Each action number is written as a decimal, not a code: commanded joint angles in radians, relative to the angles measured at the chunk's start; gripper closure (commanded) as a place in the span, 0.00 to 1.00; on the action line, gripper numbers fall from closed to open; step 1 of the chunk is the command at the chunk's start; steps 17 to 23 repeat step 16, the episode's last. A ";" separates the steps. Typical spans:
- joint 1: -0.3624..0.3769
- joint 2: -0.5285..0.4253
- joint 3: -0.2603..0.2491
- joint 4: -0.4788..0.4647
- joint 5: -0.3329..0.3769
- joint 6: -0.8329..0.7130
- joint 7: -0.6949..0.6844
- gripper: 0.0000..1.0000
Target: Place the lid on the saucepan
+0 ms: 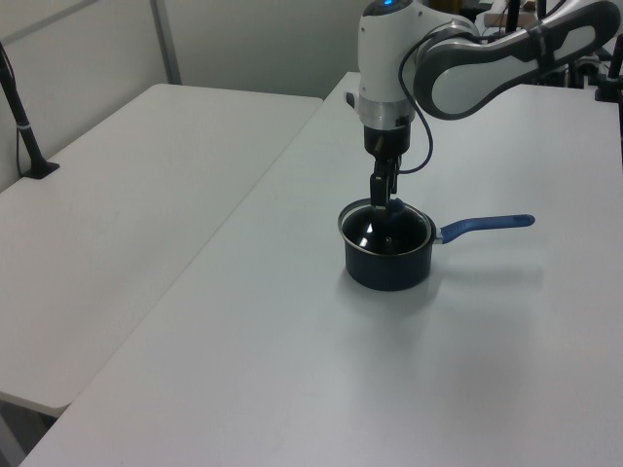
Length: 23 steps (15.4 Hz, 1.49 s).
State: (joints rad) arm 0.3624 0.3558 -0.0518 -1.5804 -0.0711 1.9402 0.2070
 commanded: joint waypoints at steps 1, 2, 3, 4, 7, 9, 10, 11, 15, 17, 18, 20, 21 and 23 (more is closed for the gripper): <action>0.020 -0.003 -0.016 0.010 0.002 0.005 0.026 0.00; 0.018 -0.011 -0.016 0.010 0.001 -0.001 0.026 0.00; 0.012 -0.030 -0.019 0.008 -0.001 -0.021 0.026 0.00; 0.006 -0.052 -0.023 0.007 -0.001 -0.058 0.025 0.00; -0.034 -0.145 -0.051 -0.006 -0.003 -0.188 0.028 0.00; -0.098 -0.233 -0.054 -0.044 -0.004 -0.221 0.014 0.00; -0.126 -0.274 -0.054 -0.071 -0.006 -0.222 0.002 0.00; -0.146 -0.308 -0.054 -0.093 -0.006 -0.225 -0.020 0.00; -0.209 -0.340 -0.053 -0.092 -0.006 -0.262 -0.074 0.00; -0.209 -0.339 -0.053 -0.092 -0.006 -0.262 -0.074 0.00; -0.209 -0.339 -0.053 -0.092 -0.006 -0.262 -0.074 0.00; -0.209 -0.339 -0.053 -0.092 -0.006 -0.262 -0.074 0.00; -0.209 -0.339 -0.053 -0.092 -0.006 -0.262 -0.074 0.00; -0.209 -0.339 -0.053 -0.092 -0.006 -0.262 -0.074 0.00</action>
